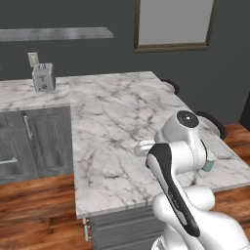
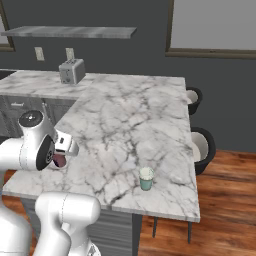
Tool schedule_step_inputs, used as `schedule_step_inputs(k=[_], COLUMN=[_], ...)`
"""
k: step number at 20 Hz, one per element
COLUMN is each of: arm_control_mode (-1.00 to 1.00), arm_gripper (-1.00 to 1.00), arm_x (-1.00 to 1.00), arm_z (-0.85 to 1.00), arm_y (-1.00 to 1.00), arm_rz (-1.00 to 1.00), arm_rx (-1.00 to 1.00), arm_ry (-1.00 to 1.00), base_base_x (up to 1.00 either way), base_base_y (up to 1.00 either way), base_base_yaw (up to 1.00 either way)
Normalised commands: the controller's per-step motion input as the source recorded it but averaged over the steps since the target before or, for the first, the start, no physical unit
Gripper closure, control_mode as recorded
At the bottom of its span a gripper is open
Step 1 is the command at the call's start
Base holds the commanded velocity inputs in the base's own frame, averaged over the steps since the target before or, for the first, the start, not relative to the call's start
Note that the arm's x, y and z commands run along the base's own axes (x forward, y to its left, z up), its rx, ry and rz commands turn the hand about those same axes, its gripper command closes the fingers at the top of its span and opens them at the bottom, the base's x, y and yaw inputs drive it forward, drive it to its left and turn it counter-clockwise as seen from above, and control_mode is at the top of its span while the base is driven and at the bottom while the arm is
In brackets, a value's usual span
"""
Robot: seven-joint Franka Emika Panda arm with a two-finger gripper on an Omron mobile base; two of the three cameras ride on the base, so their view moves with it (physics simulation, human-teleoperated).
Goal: Move the drinks to the dining counter.
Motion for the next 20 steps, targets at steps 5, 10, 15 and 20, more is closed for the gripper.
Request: schedule_step_inputs(k=[5,10,15,20], arm_control_mode=[-1.00,-1.00,-1.00,-1.00], arm_gripper=[1.00,1.00,1.00,1.00], arm_x=[0.09,0.11,0.02,0.00], arm_z=[-0.16,-0.20,-0.26,-0.37], arm_y=[0.00,0.00,0.04,0.09], arm_rz=[0.00,0.00,0.00,0.00], arm_rx=[0.00,0.00,0.00,0.00], arm_ry=[0.06,0.03,0.00,-0.02], base_base_x=[0.00,0.00,0.00,0.00], base_base_y=[0.00,0.00,0.00,0.00], base_base_yaw=[0.00,0.00,0.00,0.00])
